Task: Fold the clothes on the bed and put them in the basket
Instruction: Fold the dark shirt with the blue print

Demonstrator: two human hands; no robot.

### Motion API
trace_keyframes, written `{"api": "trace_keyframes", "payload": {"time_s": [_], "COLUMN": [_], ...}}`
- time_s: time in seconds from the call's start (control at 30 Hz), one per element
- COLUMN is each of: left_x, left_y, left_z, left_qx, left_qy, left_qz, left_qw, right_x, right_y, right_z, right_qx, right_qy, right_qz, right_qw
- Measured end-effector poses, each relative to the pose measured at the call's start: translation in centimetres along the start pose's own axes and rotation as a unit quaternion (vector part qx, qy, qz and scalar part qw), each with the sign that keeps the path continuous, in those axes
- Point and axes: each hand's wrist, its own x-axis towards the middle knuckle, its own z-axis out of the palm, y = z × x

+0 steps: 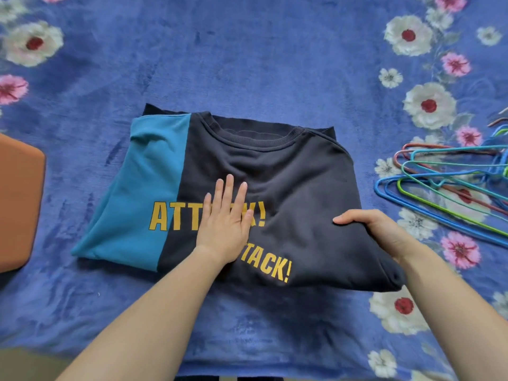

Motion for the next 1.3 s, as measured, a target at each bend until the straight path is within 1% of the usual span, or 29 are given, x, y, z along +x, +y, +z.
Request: {"api": "trace_keyframes", "payload": {"time_s": [0.1, 0.17, 0.2, 0.23, 0.27, 0.3, 0.37, 0.4, 0.47, 0.53, 0.57, 0.6, 0.63, 0.67, 0.7, 0.77, 0.8, 0.83, 0.87, 0.9, 0.93, 0.97, 1.03, 1.07, 1.1, 1.17, 1.2, 1.27, 1.3], "left_x": [0.1, -0.1, -0.4, -0.8, -1.3, -1.8, -2.5, -2.6, -2.9, -3.4, -3.7, -3.9, -4.1, -4.2, -4.2, -4.0, -3.8, -3.6, -3.5, -3.5, -3.6, -3.5, -3.1, -2.7, -2.2, -0.4, 0.8, 3.5, 4.8], "left_y": [0.2, -0.4, -1.1, -2.0, -3.2, -4.8, -8.7, -10.9, -15.7, -19.0, -19.7, -20.3, -20.8, -21.1, -21.1, -20.9, -20.7, -20.7, -20.8, -21.1, -21.3, -21.5, -21.4, -20.8, -19.9, -17.6, -16.5, -14.8, -14.2], "left_z": [-2.1, -4.4, -5.4, -6.8, -7.9, -8.8, -9.8, -10.0, -10.5, -11.3, -11.8, -12.2, -12.6, -12.8, -13.0, -12.9, -12.9, -12.8, -12.9, -13.0, -12.9, -12.8, -12.3, -12.4, -12.6, -13.8, -14.4, -15.1, -15.1], "left_qx": [-0.098, -0.251, -0.364, -0.495, -0.614, -0.696, -0.794, -0.823, -0.855, -0.877, -0.882, -0.872, -0.849, -0.814, -0.778, -0.659, -0.599, -0.571, -0.581, -0.608, -0.611, -0.582, -0.436, -0.366, -0.328, -0.341, -0.346, -0.322, -0.275], "left_qy": [-0.052, -0.106, -0.131, -0.138, -0.132, -0.118, -0.109, -0.105, -0.114, -0.188, -0.224, -0.228, -0.215, -0.202, -0.191, -0.175, -0.158, -0.150, -0.149, -0.164, -0.176, -0.180, -0.135, -0.074, 0.010, 0.155, 0.185, 0.165, 0.139], "left_qz": [0.004, -0.002, -0.033, -0.086, -0.135, -0.170, -0.207, -0.222, -0.240, -0.220, -0.196, -0.197, -0.222, -0.240, -0.233, -0.175, -0.156, -0.161, -0.176, -0.190, -0.202, -0.211, -0.212, -0.204, -0.186, -0.122, -0.098, -0.081, -0.087], "left_qw": [0.994, 0.962, 0.921, 0.854, 0.766, 0.687, 0.561, 0.512, 0.445, 0.383, 0.367, 0.385, 0.428, 0.490, 0.551, 0.710, 0.769, 0.791, 0.781, 0.753, 0.745, 0.765, 0.864, 0.905, 0.926, 0.919, 0.914, 0.929, 0.947], "right_x": [-0.9, -1.9, -2.3, -2.7, -2.8, -2.7, -2.0, -1.4, 0.7, 2.8, 3.6, 4.2, 4.4, 4.6, 4.7, 4.9, 5.0, 5.2, 5.3, 5.4, 5.4, 5.5, 5.9, 6.1, 6.4, 7.2, 7.7, 8.8, 9.2], "right_y": [-0.7, -1.0, -1.1, -1.2, -1.2, -1.3, -1.4, -1.3, -0.5, 1.1, 2.0, 2.9, 3.6, 4.1, 4.5, 5.0, 5.0, 4.8, 4.7, 4.4, 4.0, 3.7, 3.0, 2.7, 2.3, 1.7, 1.5, 1.0, 0.6], "right_z": [3.1, 5.9, 7.6, 9.6, 12.0, 14.6, 19.6, 22.2, 26.8, 29.8, 30.6, 31.3, 31.4, 31.1, 30.5, 29.0, 28.1, 27.3, 26.5, 25.9, 25.5, 25.3, 25.2, 25.3, 25.5, 26.0, 26.2, 26.4, 26.4], "right_qx": [0.040, 0.064, 0.075, 0.083, 0.088, 0.077, 0.006, -0.039, -0.140, -0.236, -0.287, -0.339, -0.376, -0.388, -0.374, -0.324, -0.307, -0.294, -0.288, -0.291, -0.300, -0.315, -0.343, -0.348, -0.346, -0.342, -0.350, -0.380, -0.396], "right_qy": [0.002, -0.026, -0.041, -0.056, -0.075, -0.093, -0.101, -0.093, -0.088, -0.117, -0.120, -0.111, -0.092, -0.064, -0.030, 0.064, 0.112, 0.155, 0.189, 0.213, 0.227, 0.236, 0.250, 0.263, 0.279, 0.322, 0.351, 0.399, 0.408], "right_qz": [-0.067, -0.111, -0.131, -0.149, -0.167, -0.191, -0.244, -0.259, -0.253, -0.236, -0.236, -0.244, -0.256, -0.267, -0.274, -0.287, -0.293, -0.295, -0.294, -0.291, -0.287, -0.280, -0.280, -0.293, -0.311, -0.361, -0.388, -0.415, -0.411], "right_qw": [0.997, 0.991, 0.988, 0.984, 0.979, 0.974, 0.965, 0.961, 0.953, 0.935, 0.921, 0.902, 0.886, 0.880, 0.886, 0.899, 0.899, 0.896, 0.892, 0.886, 0.881, 0.876, 0.861, 0.851, 0.840, 0.806, 0.777, 0.724, 0.712]}}
